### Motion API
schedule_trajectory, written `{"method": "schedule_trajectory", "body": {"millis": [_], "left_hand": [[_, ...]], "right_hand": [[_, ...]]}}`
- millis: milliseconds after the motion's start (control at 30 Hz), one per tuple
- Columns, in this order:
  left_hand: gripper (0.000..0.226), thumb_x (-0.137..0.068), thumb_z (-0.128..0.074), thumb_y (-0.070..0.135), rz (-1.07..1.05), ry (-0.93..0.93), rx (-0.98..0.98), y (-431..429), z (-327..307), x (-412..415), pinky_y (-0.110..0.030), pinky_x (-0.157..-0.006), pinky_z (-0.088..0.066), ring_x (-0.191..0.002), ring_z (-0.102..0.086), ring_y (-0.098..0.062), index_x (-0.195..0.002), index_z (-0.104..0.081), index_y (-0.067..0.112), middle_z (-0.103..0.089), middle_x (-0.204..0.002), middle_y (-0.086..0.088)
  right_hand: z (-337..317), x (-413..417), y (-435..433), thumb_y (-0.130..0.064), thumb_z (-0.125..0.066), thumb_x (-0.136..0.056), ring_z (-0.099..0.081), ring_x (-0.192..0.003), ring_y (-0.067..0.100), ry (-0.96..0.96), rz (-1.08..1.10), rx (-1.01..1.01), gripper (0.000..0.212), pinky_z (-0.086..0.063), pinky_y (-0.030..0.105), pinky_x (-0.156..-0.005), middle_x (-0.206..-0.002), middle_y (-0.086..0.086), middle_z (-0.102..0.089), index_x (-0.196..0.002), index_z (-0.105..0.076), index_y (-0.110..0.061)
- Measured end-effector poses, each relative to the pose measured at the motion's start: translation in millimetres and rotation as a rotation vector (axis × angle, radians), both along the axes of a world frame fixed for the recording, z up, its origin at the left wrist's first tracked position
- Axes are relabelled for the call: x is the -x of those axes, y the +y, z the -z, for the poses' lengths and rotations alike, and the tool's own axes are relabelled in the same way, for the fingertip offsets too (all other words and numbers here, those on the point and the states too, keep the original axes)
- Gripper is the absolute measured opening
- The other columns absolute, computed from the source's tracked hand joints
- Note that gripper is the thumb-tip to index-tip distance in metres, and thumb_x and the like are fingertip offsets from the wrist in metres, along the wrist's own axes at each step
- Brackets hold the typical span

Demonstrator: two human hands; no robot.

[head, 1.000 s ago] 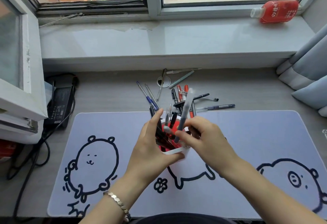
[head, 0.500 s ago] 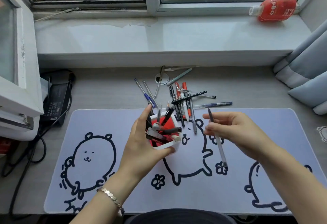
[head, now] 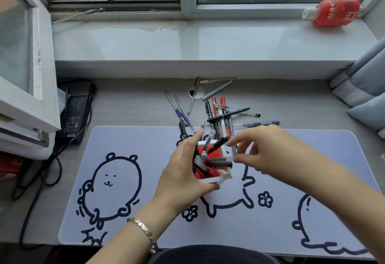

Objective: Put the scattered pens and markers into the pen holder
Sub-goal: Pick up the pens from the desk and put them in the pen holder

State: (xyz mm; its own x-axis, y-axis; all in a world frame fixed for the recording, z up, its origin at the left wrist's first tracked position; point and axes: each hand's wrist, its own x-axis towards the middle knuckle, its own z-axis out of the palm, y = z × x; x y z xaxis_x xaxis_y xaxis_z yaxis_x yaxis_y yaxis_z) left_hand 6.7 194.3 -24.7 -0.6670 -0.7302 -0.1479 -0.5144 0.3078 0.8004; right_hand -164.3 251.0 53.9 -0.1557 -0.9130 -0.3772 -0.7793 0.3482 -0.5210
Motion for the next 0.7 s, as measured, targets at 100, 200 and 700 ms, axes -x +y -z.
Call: {"method": "schedule_trajectory", "body": {"millis": [100,200,700], "left_hand": [[0.107,-0.055,-0.083,0.037,0.022,0.011,0.004,3,0,2,-0.008,-0.086,-0.036,-0.117,-0.043,-0.003,-0.128,-0.008,0.063,-0.034,-0.111,0.037],[0.105,-0.055,-0.083,0.036,-0.006,0.031,0.006,7,-2,2,-0.002,-0.083,-0.033,-0.116,-0.041,0.002,-0.123,-0.009,0.067,-0.035,-0.113,0.038],[0.104,-0.050,-0.086,0.039,-0.168,0.129,-0.120,-11,-2,17,-0.022,-0.082,-0.053,-0.084,-0.066,0.002,-0.131,-0.022,0.053,-0.055,-0.120,0.008]], "right_hand": [[2,-5,-5,-0.026,-0.064,-0.081,-0.058,-0.083,0.006,0.060,-0.056,0.108,0.019,-0.049,0.025,-0.073,-0.084,-0.019,-0.059,-0.100,-0.065,-0.030],[16,-6,3,-0.012,-0.068,-0.079,-0.062,-0.082,0.010,-0.119,-0.011,0.410,0.009,-0.050,0.023,-0.073,-0.087,-0.005,-0.068,-0.086,-0.071,-0.018],[83,20,-3,-0.036,-0.040,-0.093,-0.037,-0.125,0.010,-0.070,0.208,0.717,0.040,-0.024,0.022,-0.108,-0.128,0.004,-0.053,-0.114,-0.060,-0.009]]}}
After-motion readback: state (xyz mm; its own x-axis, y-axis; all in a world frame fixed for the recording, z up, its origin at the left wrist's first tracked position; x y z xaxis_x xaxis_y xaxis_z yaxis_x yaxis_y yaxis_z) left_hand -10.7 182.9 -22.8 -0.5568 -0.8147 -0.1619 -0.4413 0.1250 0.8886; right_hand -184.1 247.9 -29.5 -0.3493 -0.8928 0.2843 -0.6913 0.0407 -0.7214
